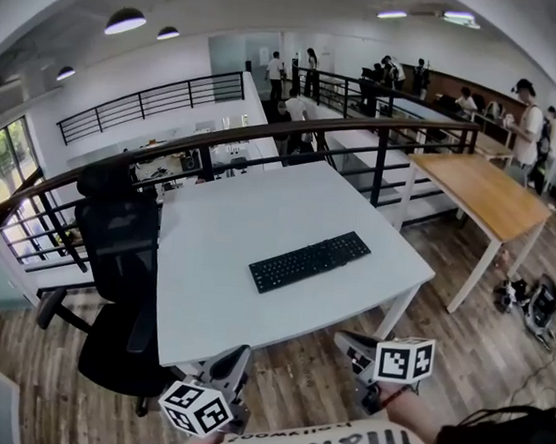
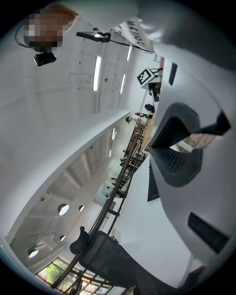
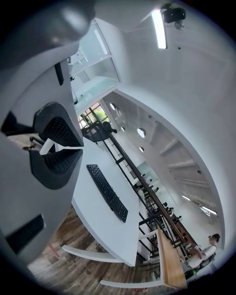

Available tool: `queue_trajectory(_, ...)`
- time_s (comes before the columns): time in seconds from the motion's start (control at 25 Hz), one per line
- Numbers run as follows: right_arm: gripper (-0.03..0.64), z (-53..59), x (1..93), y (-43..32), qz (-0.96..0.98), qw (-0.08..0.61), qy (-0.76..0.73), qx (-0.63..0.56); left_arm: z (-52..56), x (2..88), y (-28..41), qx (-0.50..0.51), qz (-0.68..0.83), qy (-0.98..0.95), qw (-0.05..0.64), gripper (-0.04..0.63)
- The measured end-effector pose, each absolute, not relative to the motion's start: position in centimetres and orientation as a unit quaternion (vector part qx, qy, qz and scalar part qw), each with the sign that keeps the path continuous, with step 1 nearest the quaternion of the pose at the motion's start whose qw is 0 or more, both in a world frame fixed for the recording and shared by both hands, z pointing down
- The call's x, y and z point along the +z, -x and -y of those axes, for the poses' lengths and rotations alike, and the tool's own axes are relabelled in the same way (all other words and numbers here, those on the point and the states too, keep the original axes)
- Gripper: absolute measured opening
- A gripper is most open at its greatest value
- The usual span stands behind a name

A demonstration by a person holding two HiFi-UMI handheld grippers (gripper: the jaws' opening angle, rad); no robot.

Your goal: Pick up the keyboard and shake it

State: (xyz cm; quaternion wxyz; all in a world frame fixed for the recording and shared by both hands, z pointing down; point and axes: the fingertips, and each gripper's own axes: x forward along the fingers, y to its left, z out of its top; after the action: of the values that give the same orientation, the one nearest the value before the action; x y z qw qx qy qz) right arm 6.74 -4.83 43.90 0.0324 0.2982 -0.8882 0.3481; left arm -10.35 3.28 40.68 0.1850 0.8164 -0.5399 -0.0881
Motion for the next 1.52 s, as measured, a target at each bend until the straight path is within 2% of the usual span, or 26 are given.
queue_trajectory(0.76,0.041,12.5,48.7,-7.7,0.853,0.05,-0.317,0.412,5.5,44.4,10.5,-0.057,0.542,-0.803,0.24,0.002)
queue_trajectory(1.52,0.041,28.9,46.8,0.3,0.86,0.046,-0.305,0.405,21.0,43.2,18.2,-0.067,0.553,-0.795,0.24,0.002)
